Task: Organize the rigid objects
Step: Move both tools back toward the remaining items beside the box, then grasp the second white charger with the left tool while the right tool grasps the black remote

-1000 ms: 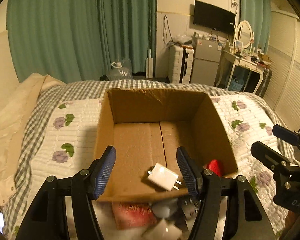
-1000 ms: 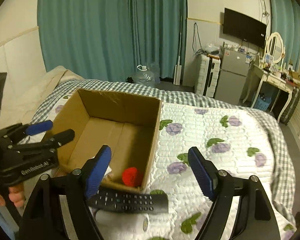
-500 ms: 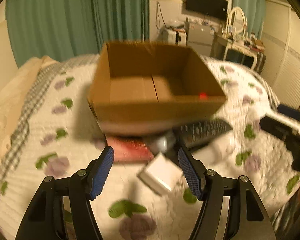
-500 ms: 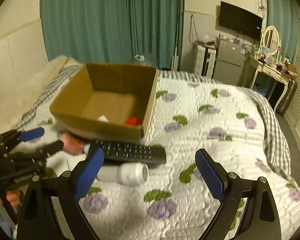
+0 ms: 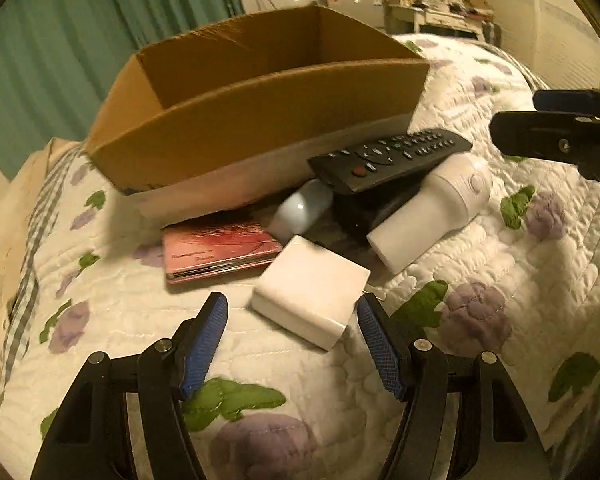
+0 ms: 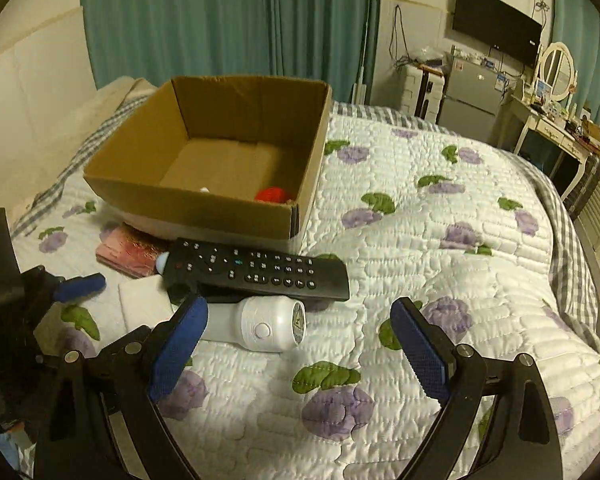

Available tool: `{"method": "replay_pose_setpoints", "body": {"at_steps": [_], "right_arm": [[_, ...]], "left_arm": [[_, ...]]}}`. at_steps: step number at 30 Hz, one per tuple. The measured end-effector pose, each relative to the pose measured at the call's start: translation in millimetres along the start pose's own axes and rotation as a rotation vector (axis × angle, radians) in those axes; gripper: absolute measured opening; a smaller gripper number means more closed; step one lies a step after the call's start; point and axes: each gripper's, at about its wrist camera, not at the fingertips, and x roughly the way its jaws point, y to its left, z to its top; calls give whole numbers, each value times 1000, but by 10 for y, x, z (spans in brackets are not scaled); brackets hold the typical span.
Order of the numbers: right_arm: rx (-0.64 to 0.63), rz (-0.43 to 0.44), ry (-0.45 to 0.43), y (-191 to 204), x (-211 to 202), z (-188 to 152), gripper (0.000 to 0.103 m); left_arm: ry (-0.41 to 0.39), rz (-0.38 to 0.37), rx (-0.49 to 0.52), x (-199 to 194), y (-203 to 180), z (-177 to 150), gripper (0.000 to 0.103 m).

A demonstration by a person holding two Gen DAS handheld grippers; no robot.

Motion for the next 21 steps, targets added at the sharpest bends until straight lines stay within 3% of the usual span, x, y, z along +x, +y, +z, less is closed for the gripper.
{"method": "replay_pose_setpoints", "body": {"at_steps": [8,10,11,13,15,18,21], "right_arm": [[10,-13,31,-20,113,-8,93],[8,-15,34,-15,116,-11,93],[8,-15,33,-14,110,-11,93],[9,-8,27,-12,92,-6,93],[6,0,16,-9,61,-1,93],[-19,0,4,26,36,7,93],[-70,-2,-9,118,42,15,93]], "left_arm": [[32,-7,67,192,-65,68,70],[19,-17,69,155,-68,51,64],[9,-37,71,117,-68,37,57],[1,-35,60,66,-58,16,57],[-10,-41,34,-7,-18,-1,56],[-43,-96,-83,-195,166,6,56],[-76,-56,-183,-365,383,36,56]]}}
